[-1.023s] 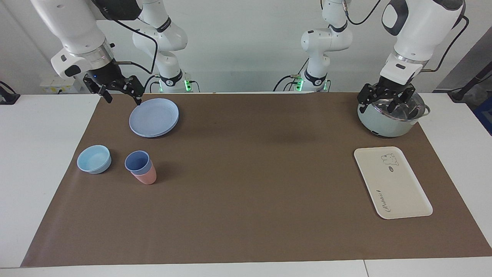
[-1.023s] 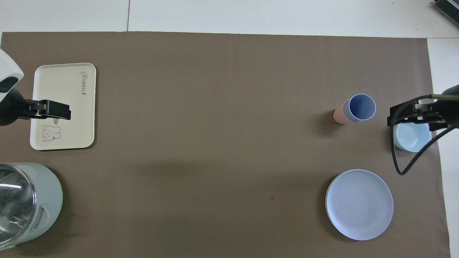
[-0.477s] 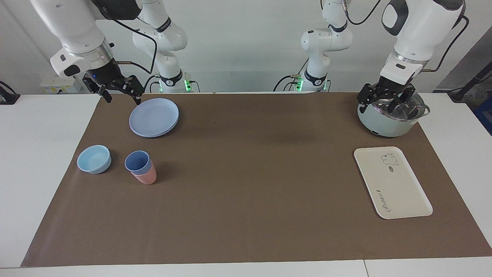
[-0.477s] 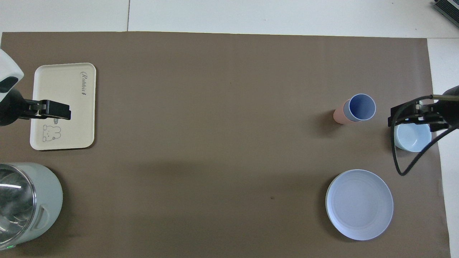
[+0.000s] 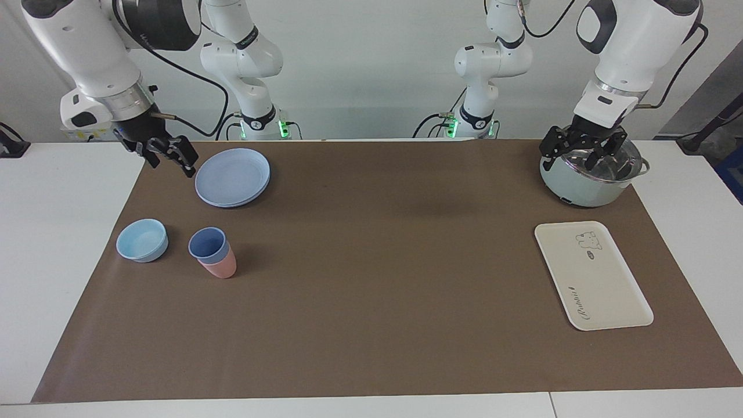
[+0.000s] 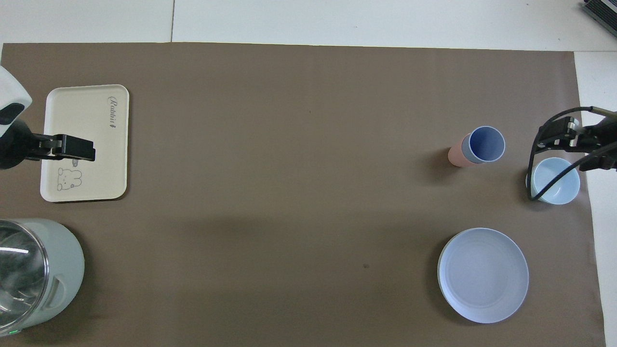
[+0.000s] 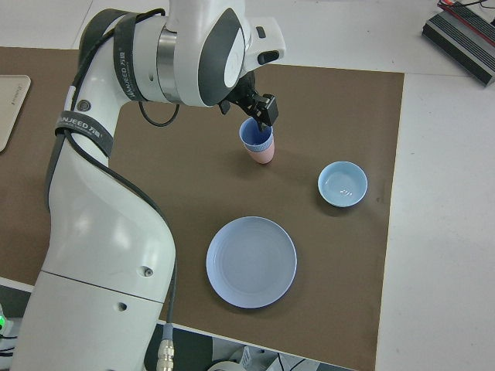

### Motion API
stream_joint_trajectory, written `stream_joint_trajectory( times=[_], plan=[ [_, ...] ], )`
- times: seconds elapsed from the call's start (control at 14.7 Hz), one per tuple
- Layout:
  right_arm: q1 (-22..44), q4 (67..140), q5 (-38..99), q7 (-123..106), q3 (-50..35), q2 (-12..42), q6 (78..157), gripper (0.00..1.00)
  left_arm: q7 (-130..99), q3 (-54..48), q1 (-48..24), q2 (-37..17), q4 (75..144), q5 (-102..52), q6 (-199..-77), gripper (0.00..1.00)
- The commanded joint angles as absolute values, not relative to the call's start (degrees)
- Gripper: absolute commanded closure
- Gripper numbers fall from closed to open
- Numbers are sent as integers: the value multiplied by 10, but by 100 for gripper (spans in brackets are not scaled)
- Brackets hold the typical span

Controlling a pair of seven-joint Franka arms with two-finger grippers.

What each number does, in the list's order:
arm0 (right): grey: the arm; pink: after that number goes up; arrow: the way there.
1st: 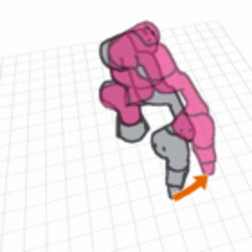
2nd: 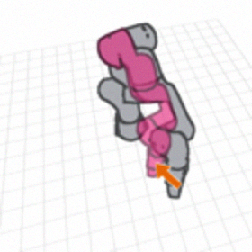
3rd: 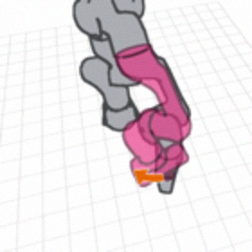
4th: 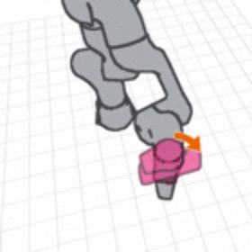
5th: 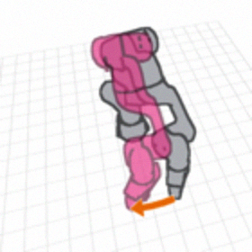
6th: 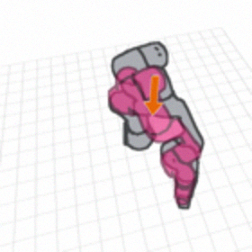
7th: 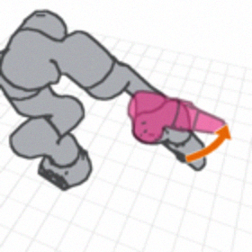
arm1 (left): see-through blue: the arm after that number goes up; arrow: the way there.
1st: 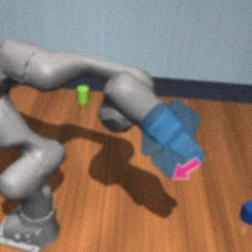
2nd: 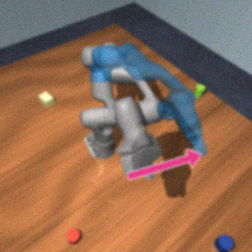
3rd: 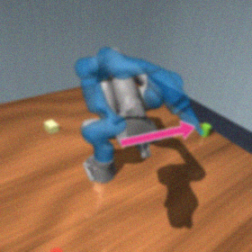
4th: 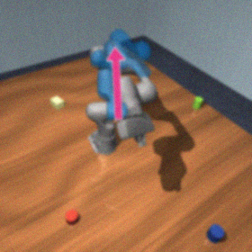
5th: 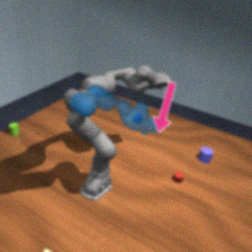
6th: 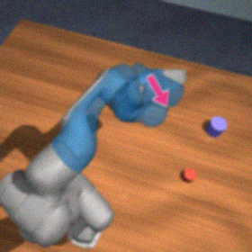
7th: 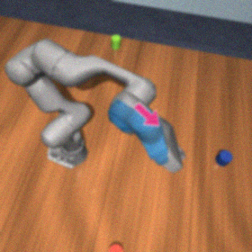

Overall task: Place cup on tray
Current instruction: 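Raise the right gripper up and away from the pale blue bowl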

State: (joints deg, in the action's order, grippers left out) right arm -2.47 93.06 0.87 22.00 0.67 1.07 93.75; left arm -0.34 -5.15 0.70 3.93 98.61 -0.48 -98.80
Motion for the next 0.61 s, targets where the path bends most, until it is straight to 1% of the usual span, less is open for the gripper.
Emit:
stream_joint_trajectory(
  times=[0.0,0.2,0.34,0.41,0.55],
  plan=[
    [-53,945,17,329,3,21,969,12,-10,-53,10,57,1005,-4,-990,0],
    [-105,942,74,405,3,47,998,11,-10,-53,10,57,1005,-4,-990,0],
    [-125,940,86,417,3,69,998,11,-10,-53,10,57,1005,-4,-990,0],
    [-136,939,92,416,3,84,999,12,-10,-53,10,57,1005,-4,-990,0],
    [-161,933,147,418,4,116,1005,11,-10,-53,10,57,1005,-4,-990,0]
  ],
)
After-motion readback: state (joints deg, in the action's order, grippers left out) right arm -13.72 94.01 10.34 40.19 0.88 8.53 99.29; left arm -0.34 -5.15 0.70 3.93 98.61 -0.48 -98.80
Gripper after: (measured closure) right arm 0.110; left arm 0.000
